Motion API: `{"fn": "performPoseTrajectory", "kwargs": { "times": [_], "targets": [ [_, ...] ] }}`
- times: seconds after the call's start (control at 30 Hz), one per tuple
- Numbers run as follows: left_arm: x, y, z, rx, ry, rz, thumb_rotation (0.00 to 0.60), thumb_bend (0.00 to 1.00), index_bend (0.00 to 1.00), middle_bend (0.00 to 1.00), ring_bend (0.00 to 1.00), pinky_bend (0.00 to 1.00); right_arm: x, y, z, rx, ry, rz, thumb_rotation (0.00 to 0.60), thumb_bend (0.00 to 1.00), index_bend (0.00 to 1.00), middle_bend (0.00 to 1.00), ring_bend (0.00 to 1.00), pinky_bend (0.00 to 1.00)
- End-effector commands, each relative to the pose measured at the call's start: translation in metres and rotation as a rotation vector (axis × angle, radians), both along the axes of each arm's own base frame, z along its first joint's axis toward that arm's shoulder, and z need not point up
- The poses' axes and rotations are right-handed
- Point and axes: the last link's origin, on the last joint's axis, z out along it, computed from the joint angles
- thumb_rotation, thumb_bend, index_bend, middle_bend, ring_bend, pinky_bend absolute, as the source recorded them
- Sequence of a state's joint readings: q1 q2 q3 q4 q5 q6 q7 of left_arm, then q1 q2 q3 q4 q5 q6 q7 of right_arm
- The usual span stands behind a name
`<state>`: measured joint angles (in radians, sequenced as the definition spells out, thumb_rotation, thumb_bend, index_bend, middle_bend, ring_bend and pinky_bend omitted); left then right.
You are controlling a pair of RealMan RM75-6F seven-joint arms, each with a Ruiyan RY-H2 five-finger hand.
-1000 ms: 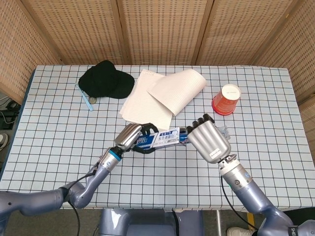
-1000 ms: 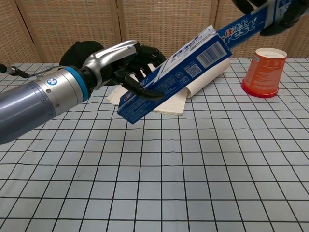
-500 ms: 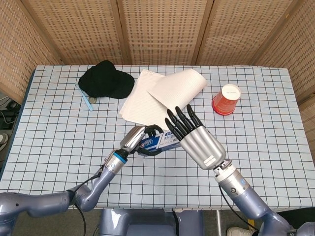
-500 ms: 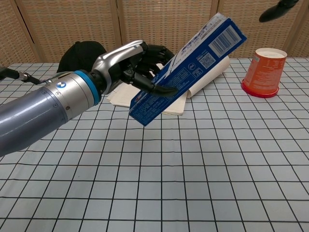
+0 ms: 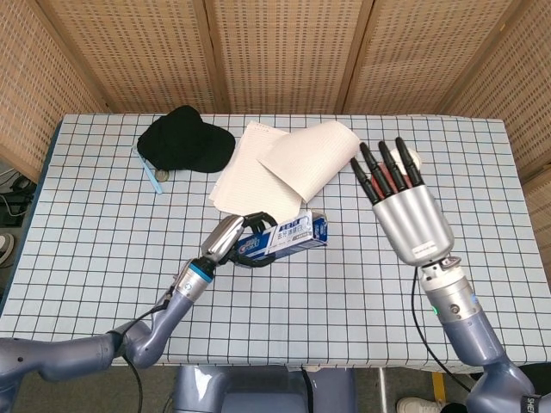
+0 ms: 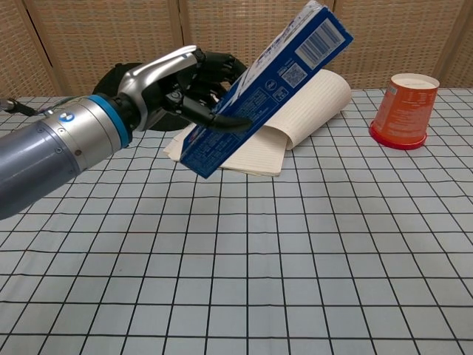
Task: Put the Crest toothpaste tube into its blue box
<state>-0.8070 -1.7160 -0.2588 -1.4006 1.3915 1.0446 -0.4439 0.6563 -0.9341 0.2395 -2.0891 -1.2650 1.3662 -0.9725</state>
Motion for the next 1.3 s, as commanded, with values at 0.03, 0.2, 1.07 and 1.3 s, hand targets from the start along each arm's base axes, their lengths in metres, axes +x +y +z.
{"fn": "performPoseTrajectory", "kwargs": {
  "times": [0.03,0.2,1.07,1.3],
  "targets": [
    [-0.016,0.002,0.011,0.031,0.053,-0.012,0.600,0.24,0.55,0.42,0.47,0.46,-0.056,-0.013,0.007,0.031,-0.091,-0.146,0.600,0.00,0.00,0.00,0.00,0.00],
    [-0.060,0.011,0.030,0.081,0.270,-0.039,0.600,0.24,0.55,0.42,0.47,0.46,-0.109,-0.012,-0.007,0.119,-0.190,-0.266,0.600,0.00,0.00,0.00,0.00,0.00],
    [-0.133,0.018,-0.010,0.037,0.648,-0.020,0.600,0.07,0.22,0.08,0.09,0.16,-0.168,-0.001,-0.038,0.197,-0.250,-0.342,0.600,0.00,0.00,0.00,0.00,0.00],
    [-0.123,0.013,0.020,0.058,0.495,0.012,0.600,0.00,0.00,0.00,0.00,0.00,-0.172,0.008,-0.038,0.203,-0.276,-0.344,0.600,0.00,0.00,0.00,0.00,0.00]
  ]
}}
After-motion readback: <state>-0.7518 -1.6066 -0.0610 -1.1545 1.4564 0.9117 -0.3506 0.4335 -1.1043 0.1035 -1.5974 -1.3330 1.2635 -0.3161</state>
